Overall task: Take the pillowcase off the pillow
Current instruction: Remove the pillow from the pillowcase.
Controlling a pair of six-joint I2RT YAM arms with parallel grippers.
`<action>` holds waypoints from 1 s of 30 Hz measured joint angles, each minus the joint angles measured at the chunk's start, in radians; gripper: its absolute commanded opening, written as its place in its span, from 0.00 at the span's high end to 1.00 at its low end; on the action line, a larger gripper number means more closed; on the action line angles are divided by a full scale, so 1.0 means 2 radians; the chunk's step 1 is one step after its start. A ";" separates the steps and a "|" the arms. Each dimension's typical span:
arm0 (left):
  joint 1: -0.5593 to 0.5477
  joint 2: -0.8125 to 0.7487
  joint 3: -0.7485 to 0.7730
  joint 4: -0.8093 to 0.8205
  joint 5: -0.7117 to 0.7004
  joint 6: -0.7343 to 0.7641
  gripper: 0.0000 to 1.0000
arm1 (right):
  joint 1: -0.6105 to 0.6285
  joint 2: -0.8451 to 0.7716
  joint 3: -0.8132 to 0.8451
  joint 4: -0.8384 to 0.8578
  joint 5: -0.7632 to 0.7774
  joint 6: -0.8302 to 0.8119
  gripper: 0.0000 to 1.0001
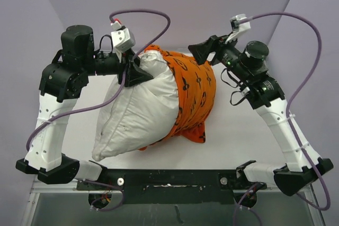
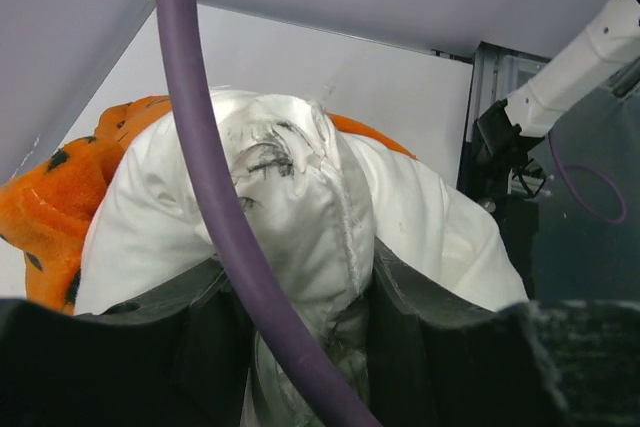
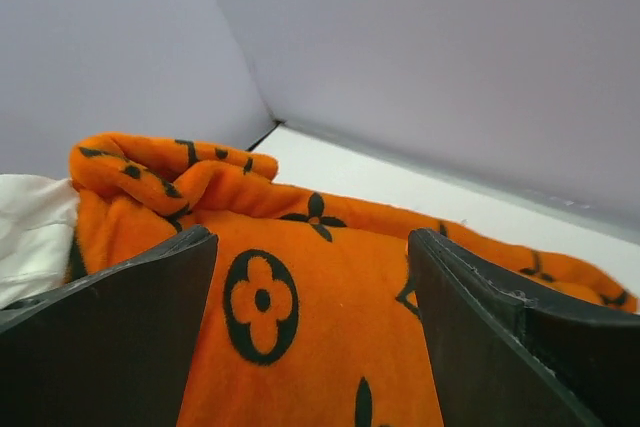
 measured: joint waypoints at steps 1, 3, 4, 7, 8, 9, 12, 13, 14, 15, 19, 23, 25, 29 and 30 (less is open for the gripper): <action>-0.001 -0.005 -0.001 -0.008 0.004 0.011 1.00 | -0.003 0.012 0.002 -0.002 -0.021 0.007 0.22; -0.004 -0.014 -0.001 -0.025 0.010 0.038 1.00 | -0.003 0.035 0.003 -0.004 -0.062 0.023 0.21; -0.006 -0.016 -0.001 -0.031 0.012 0.048 1.00 | -0.001 0.046 0.003 -0.005 -0.080 0.029 0.20; -0.013 -0.021 -0.008 -0.043 0.017 0.078 1.00 | 0.011 0.065 0.000 -0.005 -0.111 0.040 0.19; -0.014 -0.023 -0.011 -0.044 0.018 0.085 1.00 | 0.019 0.067 0.000 -0.004 -0.118 0.040 0.19; -0.016 -0.023 -0.015 -0.044 0.019 0.093 1.00 | 0.027 0.068 0.000 -0.004 -0.125 0.042 0.19; -0.019 -0.025 -0.023 -0.044 0.021 0.107 1.00 | 0.046 0.068 0.001 0.007 -0.143 0.046 0.20; -0.019 -0.026 -0.024 -0.045 0.021 0.111 1.00 | 0.050 0.068 0.001 0.012 -0.148 0.048 0.20; -0.020 -0.027 -0.027 -0.045 0.021 0.116 1.00 | 0.053 0.068 0.001 0.016 -0.154 0.051 0.21; -0.022 -0.028 -0.029 -0.046 0.021 0.121 1.00 | 0.054 0.068 0.001 0.021 -0.157 0.054 0.22; -0.029 -0.034 -0.031 -0.053 0.019 0.137 1.00 | 0.059 0.068 0.001 0.029 -0.166 0.059 0.25; -0.040 -0.038 -0.031 -0.061 0.014 0.151 1.00 | 0.067 0.076 0.001 0.029 -0.174 0.058 0.49; -0.044 -0.040 -0.031 -0.066 0.010 0.160 1.00 | 0.068 0.082 0.001 0.025 -0.177 0.054 0.66; -0.047 -0.042 -0.031 -0.076 0.000 0.178 1.00 | 0.068 0.087 0.001 0.007 -0.186 0.043 1.00; -0.048 -0.042 -0.031 -0.078 -0.002 0.185 1.00 | 0.065 0.085 0.000 0.005 -0.187 0.040 1.00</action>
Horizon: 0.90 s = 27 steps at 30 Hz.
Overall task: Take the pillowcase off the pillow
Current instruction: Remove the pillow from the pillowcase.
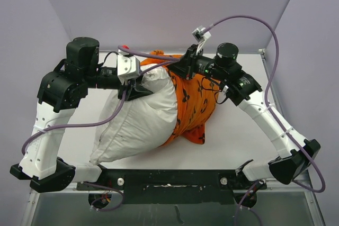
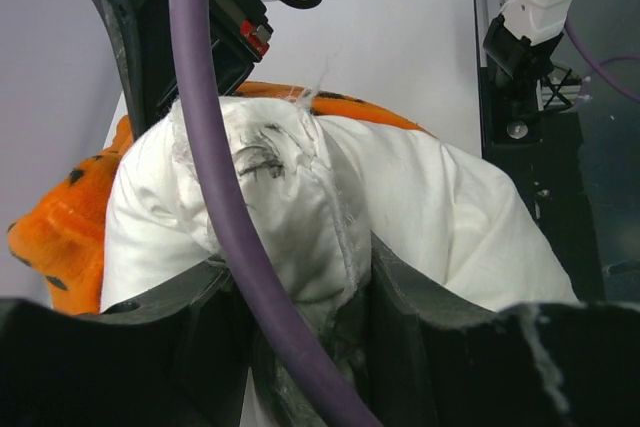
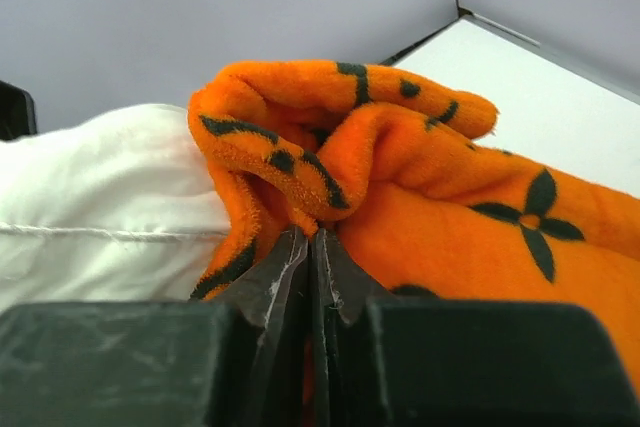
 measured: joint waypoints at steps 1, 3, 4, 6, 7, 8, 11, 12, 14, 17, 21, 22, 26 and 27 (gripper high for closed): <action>0.000 0.000 0.000 -0.001 -0.001 0.005 1.00 | -0.005 -0.005 -0.006 -0.002 0.000 -0.002 1.00; -0.003 -0.001 0.000 -0.001 -0.003 0.017 1.00 | -0.021 -0.022 -0.027 -0.002 -0.001 -0.002 1.00; -0.005 -0.001 0.000 -0.001 -0.005 0.025 1.00 | -0.031 -0.032 -0.041 -0.002 0.000 -0.002 1.00; -0.007 -0.001 0.001 -0.002 -0.007 0.038 1.00 | -0.050 -0.051 -0.065 -0.005 0.003 -0.003 1.00; -0.007 -0.001 0.002 -0.003 -0.009 0.046 1.00 | -0.060 -0.061 -0.077 -0.006 0.006 -0.003 1.00; -0.008 -0.001 0.004 -0.004 -0.011 0.053 1.00 | -0.070 -0.071 -0.089 -0.007 0.009 -0.003 1.00; -0.008 -0.001 0.013 -0.006 -0.023 0.074 1.00 | -0.097 -0.094 -0.119 -0.006 0.020 -0.001 1.00; -0.008 0.000 0.016 -0.007 -0.027 0.080 1.00 | -0.106 -0.102 -0.130 -0.005 0.027 0.000 1.00; -0.008 -0.001 0.021 -0.007 -0.034 0.090 1.00 | -0.117 -0.113 -0.148 -0.002 0.038 0.003 1.00; -0.008 -0.001 0.025 -0.003 -0.044 0.101 1.00 | -0.129 -0.128 -0.172 0.006 0.060 0.008 1.00; -0.010 -0.017 0.013 0.042 -0.079 0.105 1.00 | -0.148 -0.142 -0.200 0.018 0.109 0.012 1.00; -0.009 -0.026 0.002 0.059 -0.093 0.103 1.00 | -0.158 -0.146 -0.207 0.021 0.123 0.013 1.00; -0.003 -0.047 -0.010 0.086 -0.116 0.072 0.38 | -0.197 -0.158 -0.235 0.038 0.168 0.012 1.00; -0.002 -0.043 -0.004 0.086 -0.114 0.057 0.11 | -0.204 -0.161 -0.240 0.043 0.175 0.013 1.00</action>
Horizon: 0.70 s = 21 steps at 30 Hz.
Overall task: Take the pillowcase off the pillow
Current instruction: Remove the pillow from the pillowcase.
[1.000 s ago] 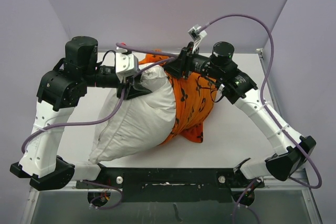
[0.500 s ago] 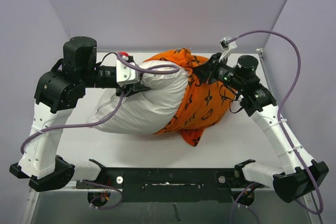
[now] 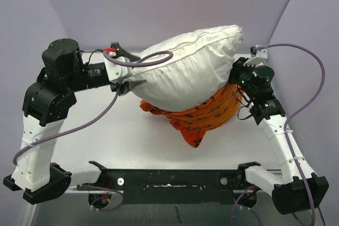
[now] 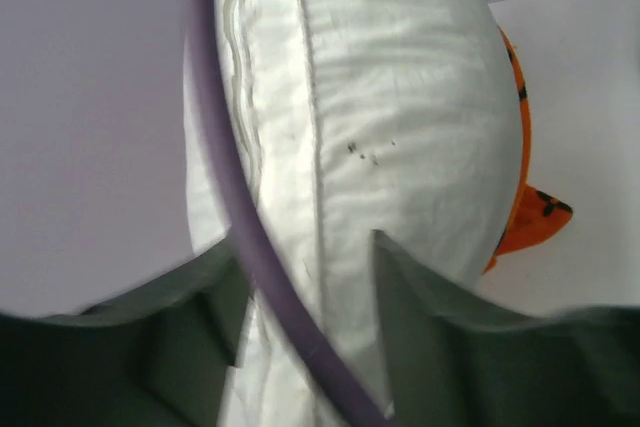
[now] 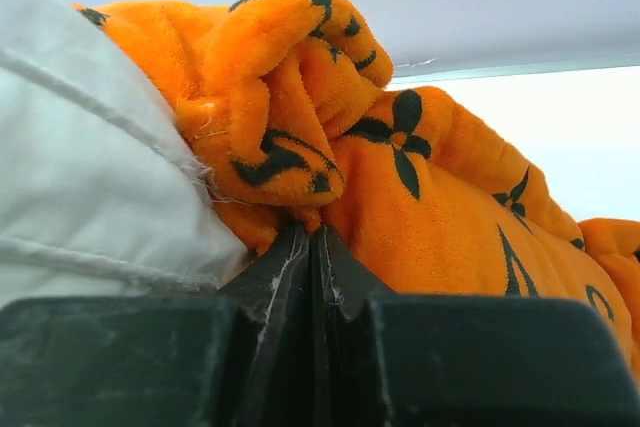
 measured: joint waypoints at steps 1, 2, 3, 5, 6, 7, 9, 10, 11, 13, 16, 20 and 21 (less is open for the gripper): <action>0.001 0.005 0.006 -0.001 0.004 -0.010 0.03 | -0.004 -0.002 -0.003 0.003 0.005 0.000 1.00; 0.002 0.011 0.011 -0.002 0.007 -0.020 0.02 | -0.006 -0.002 -0.004 0.005 0.007 0.000 1.00; 0.001 0.018 0.015 -0.003 0.013 -0.034 0.02 | -0.005 -0.002 -0.004 0.007 0.005 0.000 1.00; 0.001 0.036 0.015 -0.002 0.016 -0.063 0.02 | 0.001 -0.003 -0.005 0.012 -0.004 0.000 1.00; 0.001 0.047 0.016 0.000 0.016 -0.075 0.02 | 0.004 -0.006 -0.007 0.015 -0.008 0.000 1.00; 0.001 0.062 0.021 -0.002 0.015 -0.086 0.02 | 0.006 -0.009 -0.010 0.017 -0.012 0.000 1.00; 0.001 0.103 0.051 -0.014 0.015 -0.105 0.02 | 0.010 -0.018 -0.018 0.019 -0.018 0.000 1.00; -0.001 0.125 0.074 -0.025 0.015 -0.114 0.02 | 0.011 -0.024 -0.022 0.020 -0.019 0.000 1.00; -0.005 0.149 0.104 -0.039 0.015 -0.122 0.02 | 0.011 -0.028 -0.025 0.020 -0.019 0.000 1.00; -0.020 0.191 0.161 -0.061 0.010 -0.133 0.02 | 0.010 -0.032 -0.029 0.019 -0.013 0.000 1.00; -0.049 0.208 0.180 -0.076 -0.002 -0.145 0.02 | 0.015 -0.033 -0.029 0.016 -0.002 -0.001 1.00; -0.070 0.190 0.127 -0.068 -0.010 -0.160 0.47 | 0.045 -0.035 -0.029 0.012 0.017 -0.006 1.00; -0.071 0.188 0.119 -0.069 -0.008 -0.163 0.79 | 0.054 -0.035 -0.029 0.010 0.023 -0.009 1.00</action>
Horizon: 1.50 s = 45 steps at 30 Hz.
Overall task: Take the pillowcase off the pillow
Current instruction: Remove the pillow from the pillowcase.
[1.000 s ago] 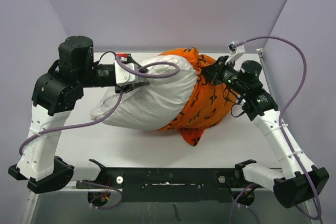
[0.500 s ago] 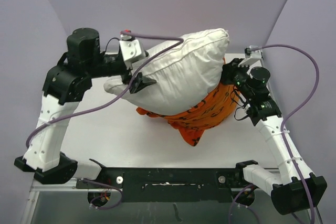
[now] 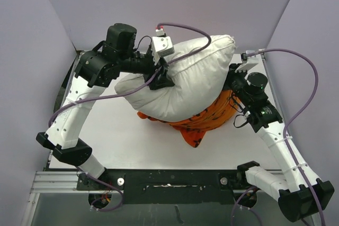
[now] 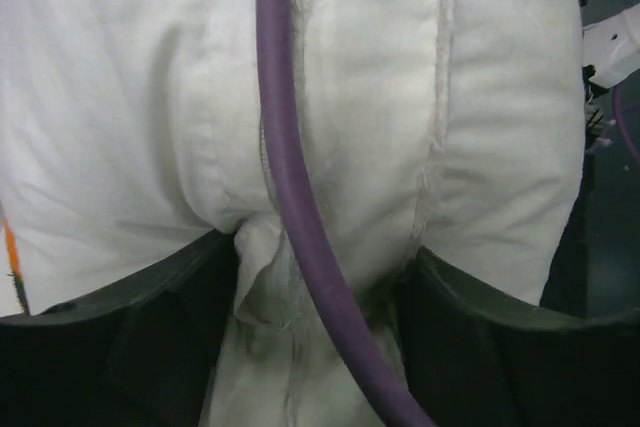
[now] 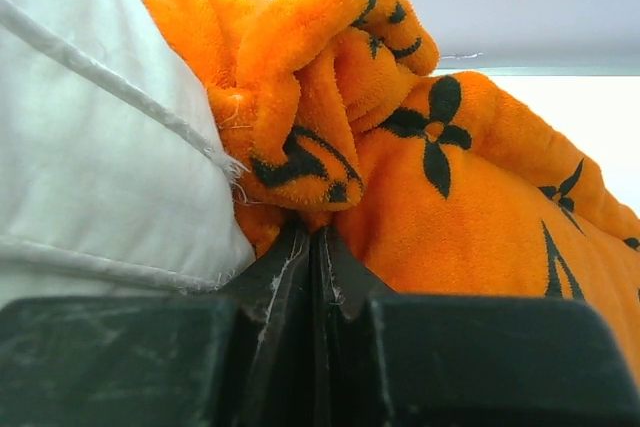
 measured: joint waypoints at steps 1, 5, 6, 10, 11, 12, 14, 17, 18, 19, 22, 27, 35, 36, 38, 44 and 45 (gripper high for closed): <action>0.000 0.000 -0.005 -0.002 0.003 0.002 0.98 | 0.006 -0.001 0.000 -0.002 0.005 -0.002 1.00; 0.001 0.004 -0.007 -0.001 0.002 0.005 1.00 | 0.014 -0.005 0.000 -0.010 0.023 -0.006 1.00; 0.002 0.004 -0.008 0.002 0.001 0.007 1.00 | 0.014 -0.006 0.000 -0.013 0.028 -0.007 1.00; 0.027 0.001 -0.009 0.032 -0.002 0.017 1.00 | -0.002 -0.014 -0.004 -0.017 0.044 -0.009 1.00; 0.040 0.000 -0.009 0.045 -0.001 0.019 1.00 | -0.015 -0.019 -0.011 -0.014 0.043 -0.006 1.00; 0.055 -0.001 -0.008 0.058 0.001 0.021 1.00 | -0.025 -0.022 -0.017 -0.011 0.040 -0.004 1.00; 0.093 0.000 0.005 0.080 0.008 0.022 1.00 | -0.057 -0.025 -0.033 0.000 0.025 0.003 1.00; 0.163 0.005 0.044 0.102 0.011 0.017 1.00 | -0.098 -0.025 -0.050 0.012 -0.002 0.010 1.00; 0.189 0.005 0.054 0.114 0.012 0.013 1.00 | -0.109 -0.023 -0.054 0.014 -0.006 0.010 1.00; 0.216 0.003 0.060 0.127 0.013 0.010 1.00 | -0.126 -0.019 -0.059 0.015 -0.010 0.010 1.00; 0.249 -0.013 0.035 0.159 0.019 0.001 1.00 | -0.155 -0.005 -0.068 0.019 -0.011 0.010 1.00; 0.238 -0.039 -0.043 0.175 0.049 -0.007 0.19 | -0.165 0.012 -0.067 0.032 -0.026 0.007 1.00; 0.167 -0.058 -0.118 0.166 0.051 -0.037 0.02 | -0.121 0.034 -0.027 0.031 -0.057 -0.010 1.00; 0.167 -0.063 -0.142 0.174 0.048 -0.054 0.02 | -0.121 0.034 -0.027 0.031 -0.058 -0.010 1.00; 0.173 -0.065 -0.179 0.197 0.041 -0.094 0.02 | -0.121 0.032 -0.027 0.028 -0.057 -0.012 1.00; 0.181 -0.050 -0.222 0.255 0.031 -0.196 0.08 | -0.121 0.017 -0.027 0.015 -0.058 -0.019 1.00; 0.180 -0.045 -0.222 0.269 0.040 -0.213 0.20 | -0.122 0.015 -0.027 0.013 -0.058 -0.020 1.00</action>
